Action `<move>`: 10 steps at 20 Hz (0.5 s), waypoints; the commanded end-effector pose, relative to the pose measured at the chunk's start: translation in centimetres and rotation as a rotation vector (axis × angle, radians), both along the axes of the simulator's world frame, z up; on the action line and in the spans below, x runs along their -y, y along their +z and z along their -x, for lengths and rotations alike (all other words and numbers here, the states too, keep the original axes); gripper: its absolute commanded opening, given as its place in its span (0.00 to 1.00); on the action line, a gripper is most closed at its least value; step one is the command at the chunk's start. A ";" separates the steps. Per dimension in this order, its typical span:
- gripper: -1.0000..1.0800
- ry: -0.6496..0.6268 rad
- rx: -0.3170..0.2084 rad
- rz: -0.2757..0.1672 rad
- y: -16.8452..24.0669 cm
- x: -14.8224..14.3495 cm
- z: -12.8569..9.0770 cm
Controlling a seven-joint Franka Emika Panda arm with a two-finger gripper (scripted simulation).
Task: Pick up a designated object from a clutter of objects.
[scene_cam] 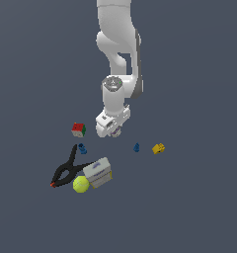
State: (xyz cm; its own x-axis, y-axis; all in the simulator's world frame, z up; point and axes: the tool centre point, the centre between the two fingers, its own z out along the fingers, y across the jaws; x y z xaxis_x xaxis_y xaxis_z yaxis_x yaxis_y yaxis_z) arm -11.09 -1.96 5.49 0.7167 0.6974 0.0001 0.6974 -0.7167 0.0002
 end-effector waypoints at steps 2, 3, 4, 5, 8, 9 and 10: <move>0.00 0.000 0.002 0.000 1.4 0.5 -0.7; 0.00 0.000 0.002 0.000 1.9 0.7 -1.0; 0.00 0.000 0.002 0.000 2.4 0.9 -1.2; 0.00 0.000 0.001 0.000 3.0 1.1 -1.5; 0.00 0.000 0.001 0.000 4.9 1.8 -2.5; 0.00 0.000 0.001 0.000 5.7 2.0 -2.8; 0.00 0.000 0.001 -0.001 6.5 2.3 -3.2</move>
